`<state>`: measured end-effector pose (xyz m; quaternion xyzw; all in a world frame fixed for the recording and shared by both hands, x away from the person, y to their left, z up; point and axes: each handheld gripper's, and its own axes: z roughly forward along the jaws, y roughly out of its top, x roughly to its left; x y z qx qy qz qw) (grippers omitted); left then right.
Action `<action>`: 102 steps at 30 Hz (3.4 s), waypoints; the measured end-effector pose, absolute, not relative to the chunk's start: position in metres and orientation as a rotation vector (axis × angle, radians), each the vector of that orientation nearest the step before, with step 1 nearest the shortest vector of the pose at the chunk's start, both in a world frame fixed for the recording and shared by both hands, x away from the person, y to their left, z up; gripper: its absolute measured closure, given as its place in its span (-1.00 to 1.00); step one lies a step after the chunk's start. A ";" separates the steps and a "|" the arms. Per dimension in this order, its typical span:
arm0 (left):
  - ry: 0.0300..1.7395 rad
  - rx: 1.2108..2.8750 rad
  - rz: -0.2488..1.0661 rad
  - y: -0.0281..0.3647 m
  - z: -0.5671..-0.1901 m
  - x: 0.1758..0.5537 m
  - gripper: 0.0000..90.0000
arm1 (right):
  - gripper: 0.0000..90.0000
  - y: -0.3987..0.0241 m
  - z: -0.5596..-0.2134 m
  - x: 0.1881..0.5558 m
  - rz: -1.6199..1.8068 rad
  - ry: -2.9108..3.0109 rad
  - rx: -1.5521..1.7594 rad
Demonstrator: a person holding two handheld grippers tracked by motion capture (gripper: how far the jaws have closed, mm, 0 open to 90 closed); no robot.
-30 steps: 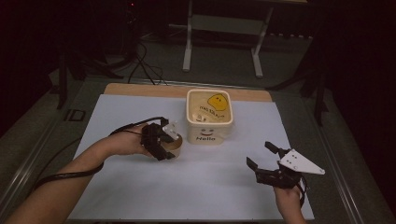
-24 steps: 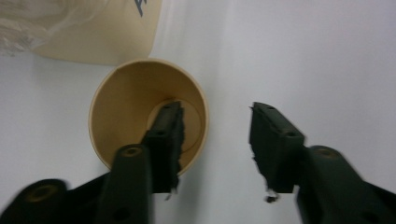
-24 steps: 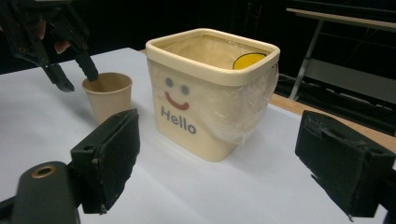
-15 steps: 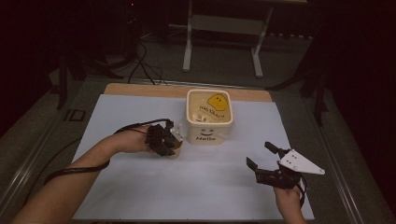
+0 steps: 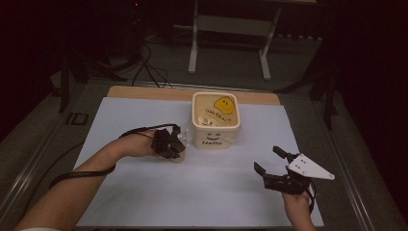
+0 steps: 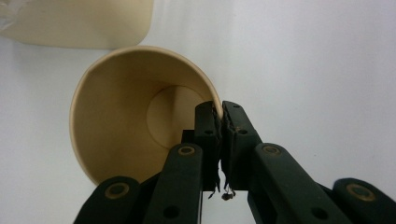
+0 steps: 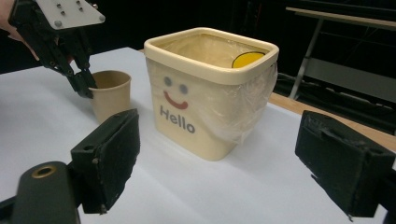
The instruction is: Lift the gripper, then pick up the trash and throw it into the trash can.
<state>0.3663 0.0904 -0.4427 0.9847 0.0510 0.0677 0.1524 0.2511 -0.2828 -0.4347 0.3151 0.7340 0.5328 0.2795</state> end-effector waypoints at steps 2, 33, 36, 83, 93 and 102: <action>0.146 2.825 0.194 0.090 -0.443 0.366 0.93 | -0.69 -0.283 -0.435 0.251 1.429 1.968 0.845; 0.008 2.781 0.115 0.118 -0.368 0.341 0.98 | -0.69 -0.282 -0.434 0.251 1.434 1.967 0.850; 0.003 2.784 0.117 0.118 -0.349 0.337 0.98 | -0.69 -0.282 -0.434 0.251 1.435 1.968 0.851; -0.102 2.810 0.223 0.052 -0.225 0.369 0.98 | -0.69 -0.283 -0.435 0.252 1.446 1.976 0.853; -0.104 2.833 0.234 0.037 -0.220 0.384 0.98 | -0.69 -0.283 -0.435 0.252 1.445 1.977 0.847; -0.103 2.849 0.233 0.022 -0.216 0.398 0.98 | -0.69 -0.284 -0.435 0.252 1.447 1.974 0.848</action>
